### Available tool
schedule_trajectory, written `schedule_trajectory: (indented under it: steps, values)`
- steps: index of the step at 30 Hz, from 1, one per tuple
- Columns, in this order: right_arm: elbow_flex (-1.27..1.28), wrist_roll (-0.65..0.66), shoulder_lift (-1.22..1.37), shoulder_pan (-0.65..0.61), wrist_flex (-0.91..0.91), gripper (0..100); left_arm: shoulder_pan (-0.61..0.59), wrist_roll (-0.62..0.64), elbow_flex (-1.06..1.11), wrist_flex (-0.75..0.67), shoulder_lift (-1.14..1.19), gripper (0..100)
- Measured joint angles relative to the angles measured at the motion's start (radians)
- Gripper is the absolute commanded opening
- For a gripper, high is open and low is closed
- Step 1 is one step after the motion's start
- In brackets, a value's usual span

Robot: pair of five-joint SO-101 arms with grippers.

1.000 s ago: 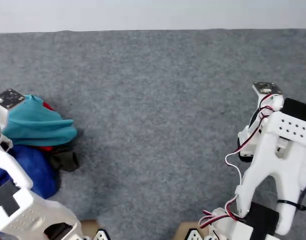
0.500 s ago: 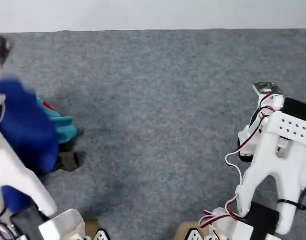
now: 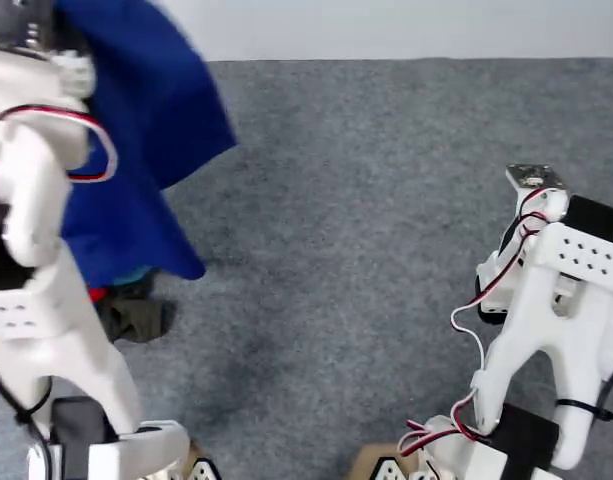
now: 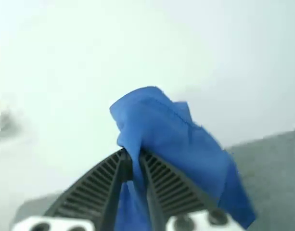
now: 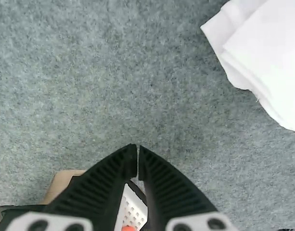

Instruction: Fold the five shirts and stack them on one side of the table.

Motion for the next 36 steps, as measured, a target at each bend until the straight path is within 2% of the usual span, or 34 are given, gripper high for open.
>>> schedule_trajectory:
  steps: [4, 8, 13, 15, 18, 23, 27, 30, 36]
  values:
    - [0.000, 0.000, 0.000, 0.000, 0.000, 0.9, 0.149, 0.038, -0.012, 0.025, 0.035, 1]
    - [0.000, 0.000, 0.000, 0.000, 0.000, 0.9, 0.265, 0.046, 0.060, 0.150, 0.103, 1]
    - [0.000, 0.000, 0.000, 0.000, 0.000, 0.9, 0.292, 0.048, 0.267, 0.249, 0.232, 1]
    - [0.000, 0.000, 0.000, -0.011, 0.000, 0.9, 0.267, 0.048, 0.341, 0.242, 0.284, 2]
    - [0.000, 0.000, 0.000, -0.061, 0.000, 0.9, 0.184, 0.048, 0.385, 0.199, 0.362, 9]
    - [0.000, 0.000, 0.000, -0.242, 0.000, 1.4, 0.023, 0.025, 0.385, 0.143, 0.457, 17]
    - [0.000, 0.000, 0.012, -0.397, -0.011, 10.2, -0.057, -0.025, 0.385, 0.107, 0.462, 19]
    - [0.000, -0.005, 0.069, -0.451, -0.058, 16.7, -0.086, -0.052, 0.374, 0.101, 0.462, 20]
    - [-0.038, -0.167, 0.255, -0.500, -0.172, 19.7, -0.114, -0.078, 0.272, 0.107, 0.462, 21]
